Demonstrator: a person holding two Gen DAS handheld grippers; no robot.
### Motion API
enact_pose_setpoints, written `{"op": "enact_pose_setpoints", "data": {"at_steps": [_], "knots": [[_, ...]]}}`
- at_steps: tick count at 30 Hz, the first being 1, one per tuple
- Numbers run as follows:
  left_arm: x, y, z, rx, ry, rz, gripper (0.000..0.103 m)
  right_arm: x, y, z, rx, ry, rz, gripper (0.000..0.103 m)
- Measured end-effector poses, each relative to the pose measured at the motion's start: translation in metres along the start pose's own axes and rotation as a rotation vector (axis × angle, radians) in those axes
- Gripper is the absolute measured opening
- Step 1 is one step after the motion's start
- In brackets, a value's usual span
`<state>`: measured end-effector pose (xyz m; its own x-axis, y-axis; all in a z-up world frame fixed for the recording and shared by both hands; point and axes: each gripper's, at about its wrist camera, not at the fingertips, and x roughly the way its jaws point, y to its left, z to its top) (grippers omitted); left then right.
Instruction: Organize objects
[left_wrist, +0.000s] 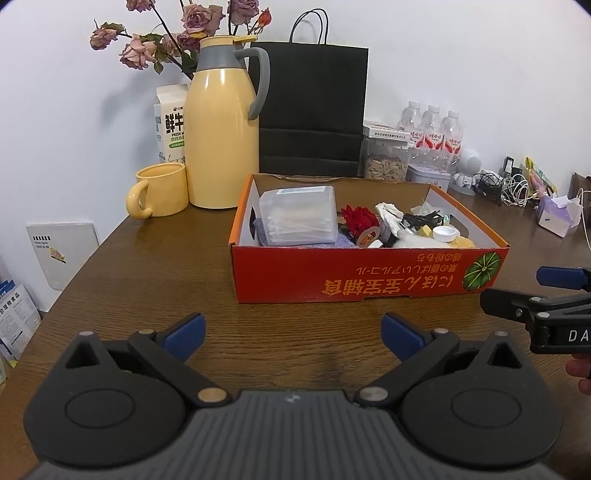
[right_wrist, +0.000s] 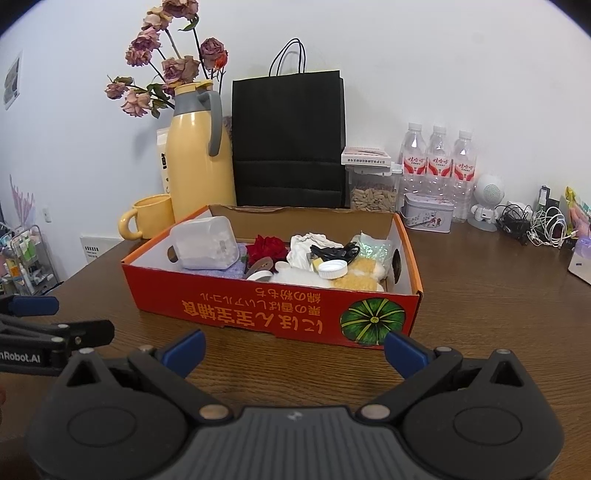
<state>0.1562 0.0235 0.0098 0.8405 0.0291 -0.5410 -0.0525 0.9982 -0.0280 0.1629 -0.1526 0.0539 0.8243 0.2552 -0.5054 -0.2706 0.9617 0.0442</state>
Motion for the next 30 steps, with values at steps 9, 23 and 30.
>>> {"op": "enact_pose_setpoints", "data": {"at_steps": [9, 23, 30], "knots": [[-0.0019, -0.0007, 0.0001, -0.003, -0.002, 0.0, 0.103, -0.0018, -0.0004, 0.0001, 0.0, -0.002, 0.0, 0.103], [-0.0027, 0.0, 0.0003, -0.008, -0.002, -0.001, 0.103, -0.0053, -0.0007, 0.0009, 0.003, 0.0, 0.0, 0.103], [-0.0029, 0.0004, 0.0001, -0.012, -0.002, 0.002, 0.103, -0.005, -0.0007, 0.0007, 0.003, 0.001, 0.0, 0.103]]}}
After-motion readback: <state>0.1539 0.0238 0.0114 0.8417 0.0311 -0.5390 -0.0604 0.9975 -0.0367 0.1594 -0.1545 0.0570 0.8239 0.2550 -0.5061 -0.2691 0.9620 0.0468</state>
